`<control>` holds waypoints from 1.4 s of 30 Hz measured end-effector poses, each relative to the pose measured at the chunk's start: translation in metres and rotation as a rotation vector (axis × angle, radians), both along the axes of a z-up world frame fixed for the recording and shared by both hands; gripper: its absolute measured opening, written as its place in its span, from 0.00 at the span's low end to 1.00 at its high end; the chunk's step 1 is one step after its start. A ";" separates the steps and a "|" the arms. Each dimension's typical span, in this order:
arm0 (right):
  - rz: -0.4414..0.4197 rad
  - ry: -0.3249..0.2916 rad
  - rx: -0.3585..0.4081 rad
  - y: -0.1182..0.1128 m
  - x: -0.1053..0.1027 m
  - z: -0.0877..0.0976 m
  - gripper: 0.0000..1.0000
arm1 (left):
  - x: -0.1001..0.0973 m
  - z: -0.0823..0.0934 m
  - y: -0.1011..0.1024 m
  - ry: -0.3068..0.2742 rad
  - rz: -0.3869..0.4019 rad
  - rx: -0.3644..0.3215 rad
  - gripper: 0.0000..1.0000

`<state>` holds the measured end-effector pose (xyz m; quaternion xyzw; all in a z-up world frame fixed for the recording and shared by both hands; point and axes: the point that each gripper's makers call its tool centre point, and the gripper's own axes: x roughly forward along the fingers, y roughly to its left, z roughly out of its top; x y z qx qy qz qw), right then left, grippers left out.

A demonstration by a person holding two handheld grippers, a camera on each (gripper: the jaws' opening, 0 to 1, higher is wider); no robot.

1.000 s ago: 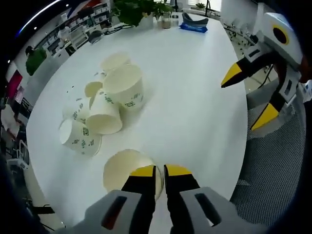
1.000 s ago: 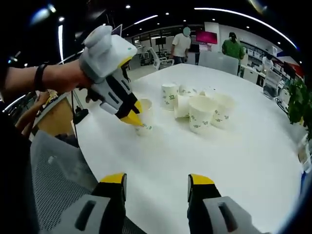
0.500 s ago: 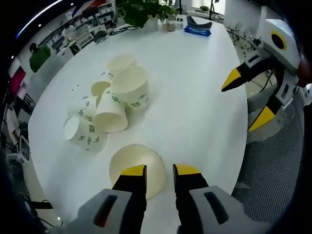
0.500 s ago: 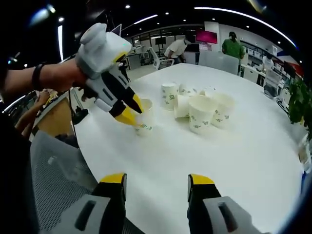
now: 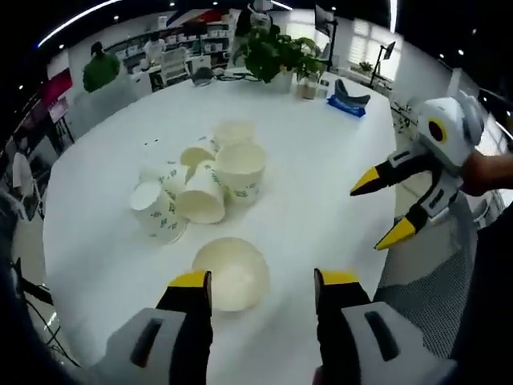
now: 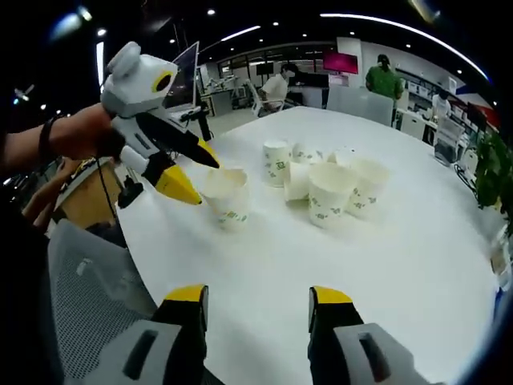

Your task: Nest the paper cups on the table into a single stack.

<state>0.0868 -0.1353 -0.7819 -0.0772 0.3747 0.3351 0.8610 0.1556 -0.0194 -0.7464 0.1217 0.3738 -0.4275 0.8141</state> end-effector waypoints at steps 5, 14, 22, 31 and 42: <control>0.000 -0.007 0.006 0.001 0.008 0.004 0.49 | -0.002 0.013 0.011 0.006 0.085 -0.130 0.56; 0.010 -0.017 0.008 0.008 0.023 0.007 0.49 | -0.013 0.028 0.028 -0.026 0.205 -0.303 0.68; 0.012 -0.016 0.020 0.018 0.035 0.005 0.49 | -0.020 0.027 0.047 -0.033 0.273 -0.314 0.76; 0.036 -0.039 0.008 0.022 0.064 0.013 0.48 | -0.025 0.026 0.064 -0.037 0.326 -0.334 0.77; 0.108 -0.080 -0.032 0.032 0.101 0.023 0.48 | -0.040 0.027 0.075 -0.041 0.373 -0.343 0.77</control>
